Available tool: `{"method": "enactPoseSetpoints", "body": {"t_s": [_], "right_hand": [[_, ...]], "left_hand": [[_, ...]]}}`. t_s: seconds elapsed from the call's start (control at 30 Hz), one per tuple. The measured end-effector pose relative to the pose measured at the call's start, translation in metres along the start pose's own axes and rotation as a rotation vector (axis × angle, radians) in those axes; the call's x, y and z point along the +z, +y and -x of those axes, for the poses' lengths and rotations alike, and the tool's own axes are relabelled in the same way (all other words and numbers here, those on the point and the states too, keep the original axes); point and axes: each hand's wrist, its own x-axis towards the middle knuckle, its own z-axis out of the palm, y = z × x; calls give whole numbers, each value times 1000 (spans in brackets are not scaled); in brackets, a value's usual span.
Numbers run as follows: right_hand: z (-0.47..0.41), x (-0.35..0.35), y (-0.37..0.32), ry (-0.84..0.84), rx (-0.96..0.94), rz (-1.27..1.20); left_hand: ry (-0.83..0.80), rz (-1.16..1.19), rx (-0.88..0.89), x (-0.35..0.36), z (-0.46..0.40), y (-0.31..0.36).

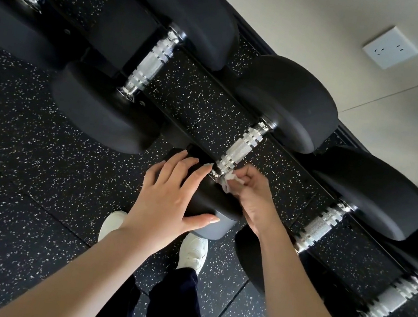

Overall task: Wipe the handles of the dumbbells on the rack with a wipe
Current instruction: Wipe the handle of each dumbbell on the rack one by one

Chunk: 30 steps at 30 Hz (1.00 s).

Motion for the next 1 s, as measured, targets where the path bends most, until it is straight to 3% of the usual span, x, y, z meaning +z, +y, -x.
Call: {"method": "enactPoseSetpoints", "body": {"t_s": [0.3, 0.43, 0.6, 0.67, 0.77, 1.0], "right_hand": [[19, 6, -3, 182, -150, 257], [22, 20, -18, 200, -250, 393], [19, 38, -40, 214, -295, 385], [15, 41, -39, 243, -323, 518], [12, 40, -34, 253, -269, 770], [10, 37, -37, 188, -240, 941]], "left_hand": [[0, 32, -18, 0, 1, -2], [0, 59, -40, -1, 1, -3], [38, 92, -52, 0, 1, -4], [55, 97, -48, 1, 1, -5], [54, 97, -44, 1, 2, -5], [37, 94, -55, 4, 1, -8]]}}
